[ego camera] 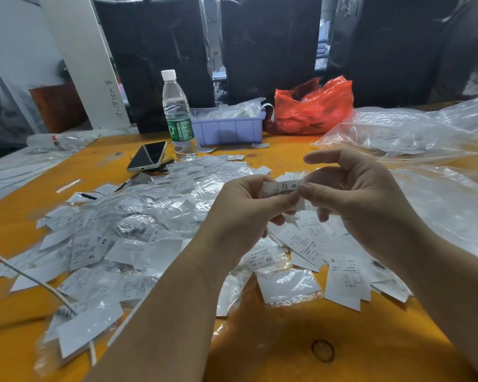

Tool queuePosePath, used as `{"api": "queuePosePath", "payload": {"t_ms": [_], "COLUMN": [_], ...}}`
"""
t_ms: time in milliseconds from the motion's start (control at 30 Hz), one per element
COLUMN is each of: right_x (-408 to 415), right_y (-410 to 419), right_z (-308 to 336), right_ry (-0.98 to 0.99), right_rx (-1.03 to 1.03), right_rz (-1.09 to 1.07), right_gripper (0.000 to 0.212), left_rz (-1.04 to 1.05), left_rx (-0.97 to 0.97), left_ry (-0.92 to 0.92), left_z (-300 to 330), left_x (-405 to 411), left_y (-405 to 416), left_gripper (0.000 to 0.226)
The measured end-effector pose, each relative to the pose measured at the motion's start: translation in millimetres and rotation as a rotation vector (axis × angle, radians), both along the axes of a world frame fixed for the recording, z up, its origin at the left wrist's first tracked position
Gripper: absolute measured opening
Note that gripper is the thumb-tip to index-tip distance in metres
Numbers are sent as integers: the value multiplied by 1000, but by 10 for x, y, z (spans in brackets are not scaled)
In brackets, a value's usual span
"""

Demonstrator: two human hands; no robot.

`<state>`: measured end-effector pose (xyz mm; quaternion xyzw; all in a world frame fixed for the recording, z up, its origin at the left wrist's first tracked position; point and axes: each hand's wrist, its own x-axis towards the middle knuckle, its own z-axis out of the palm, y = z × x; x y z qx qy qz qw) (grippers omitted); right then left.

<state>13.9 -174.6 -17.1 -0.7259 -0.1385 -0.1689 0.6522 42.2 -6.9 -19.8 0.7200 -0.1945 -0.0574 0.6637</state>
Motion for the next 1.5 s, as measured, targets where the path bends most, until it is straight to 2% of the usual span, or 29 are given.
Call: {"api": "queuePosePath", "payload": {"t_ms": [200,567,800,933,1133,1267,1500], "right_x": [15,19,26,51,41,49,58], "right_y": [-18,4,10,-29,-15,-27,-18], "right_z": [8,-18,-38,-34,-34,-35,-82], "right_ry": [31,79,71,75,76,75,78], "right_rx": [-14,16,-47,9,1,17,-13], "right_rz": [38,68,35,0,8,0,8], "right_gripper": [42,44,48,41,41,40,41], "left_rz": [-35,111,95,208,229,290,216], "left_rx": [66,-79,-13,-110,-23,7,161], "left_ry": [20,77,22,53,-116,-157,-316], "left_z": [24,16,1,33,0,-18,-33], "left_x": [8,14,-23,14,-33,-11,-80], "left_y": [43,18,-28,11,-40,-34,-91], "left_gripper": [16,14,11,5,7,5,9]}}
